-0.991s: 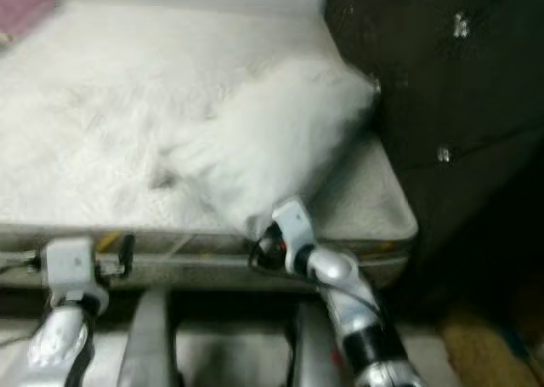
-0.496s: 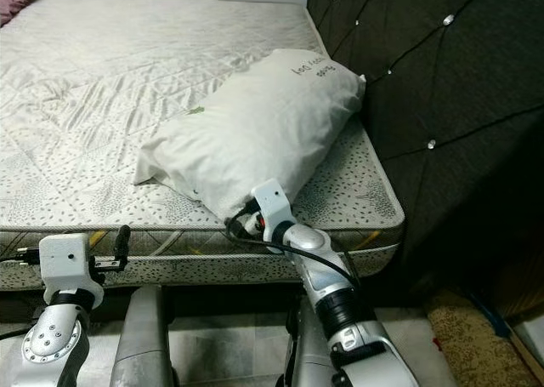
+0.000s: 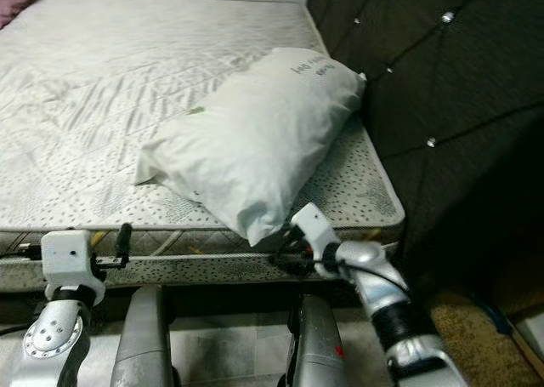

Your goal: Clean up the room

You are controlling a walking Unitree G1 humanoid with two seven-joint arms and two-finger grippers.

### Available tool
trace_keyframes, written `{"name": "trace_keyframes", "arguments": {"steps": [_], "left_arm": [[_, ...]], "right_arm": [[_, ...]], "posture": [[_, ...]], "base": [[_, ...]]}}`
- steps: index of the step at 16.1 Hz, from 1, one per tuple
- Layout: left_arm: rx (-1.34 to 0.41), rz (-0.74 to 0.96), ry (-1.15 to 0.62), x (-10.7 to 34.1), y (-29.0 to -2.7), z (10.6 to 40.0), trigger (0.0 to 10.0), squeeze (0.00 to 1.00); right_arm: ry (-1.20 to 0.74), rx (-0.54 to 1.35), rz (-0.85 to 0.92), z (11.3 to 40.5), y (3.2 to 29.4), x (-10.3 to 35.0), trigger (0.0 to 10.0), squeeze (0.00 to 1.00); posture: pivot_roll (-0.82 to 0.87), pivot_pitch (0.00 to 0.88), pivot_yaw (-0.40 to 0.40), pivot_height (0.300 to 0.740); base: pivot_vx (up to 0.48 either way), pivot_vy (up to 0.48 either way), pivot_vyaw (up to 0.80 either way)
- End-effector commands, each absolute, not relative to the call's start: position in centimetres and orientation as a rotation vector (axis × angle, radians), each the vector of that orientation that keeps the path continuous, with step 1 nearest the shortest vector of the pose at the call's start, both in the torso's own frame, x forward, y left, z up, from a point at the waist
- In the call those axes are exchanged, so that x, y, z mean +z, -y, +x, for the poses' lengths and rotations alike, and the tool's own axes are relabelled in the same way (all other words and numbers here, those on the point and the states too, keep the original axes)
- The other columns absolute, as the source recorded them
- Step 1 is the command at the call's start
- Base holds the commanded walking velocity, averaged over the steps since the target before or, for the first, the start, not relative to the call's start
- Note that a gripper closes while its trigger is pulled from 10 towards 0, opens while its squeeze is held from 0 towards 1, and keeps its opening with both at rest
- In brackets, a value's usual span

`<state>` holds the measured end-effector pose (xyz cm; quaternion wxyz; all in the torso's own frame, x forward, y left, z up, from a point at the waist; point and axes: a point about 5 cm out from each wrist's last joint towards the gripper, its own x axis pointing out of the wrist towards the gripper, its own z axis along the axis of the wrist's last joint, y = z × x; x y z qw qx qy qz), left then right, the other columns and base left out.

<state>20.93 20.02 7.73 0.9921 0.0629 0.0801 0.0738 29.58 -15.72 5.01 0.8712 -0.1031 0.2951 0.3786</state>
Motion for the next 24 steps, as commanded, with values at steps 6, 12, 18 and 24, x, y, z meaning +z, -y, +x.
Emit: {"name": "trace_keyframes", "arguments": {"steps": [6,12,18,24], "left_arm": [[0.136,0.14,-0.17,7.8,-20.1,21.0,10.0,0.0],[0.109,0.16,-0.15,8.1,-19.4,21.5,10.0,0.0],[0.131,0.159,-0.148,8.1,-19.7,21.3,10.0,0.0],[0.134,0.158,-0.159,7.9,-19.8,21.0,10.0,0.0]], "right_arm": [[-0.412,0.755,-0.015,32.0,12.7,8.7,10.0,0.0],[-0.338,0.706,0.106,32.4,9.4,9.7,10.0,0.0],[-0.377,0.711,-0.074,32.4,6.1,8.9,10.0,0.0],[-0.532,0.837,-0.24,31.7,11.6,6.9,10.0,0.0]], "posture": [[0.12,0.0,-0.057,0.529],[0.12,0.0,-0.055,0.529],[0.14,0.0,-0.074,0.529],[0.14,0.0,-0.069,0.529]], "base": [[0.0,0.0,0.0],[0.0,0.0,0.0],[0.0,0.0,0.0],[0.0,0.0,0.0]]}}
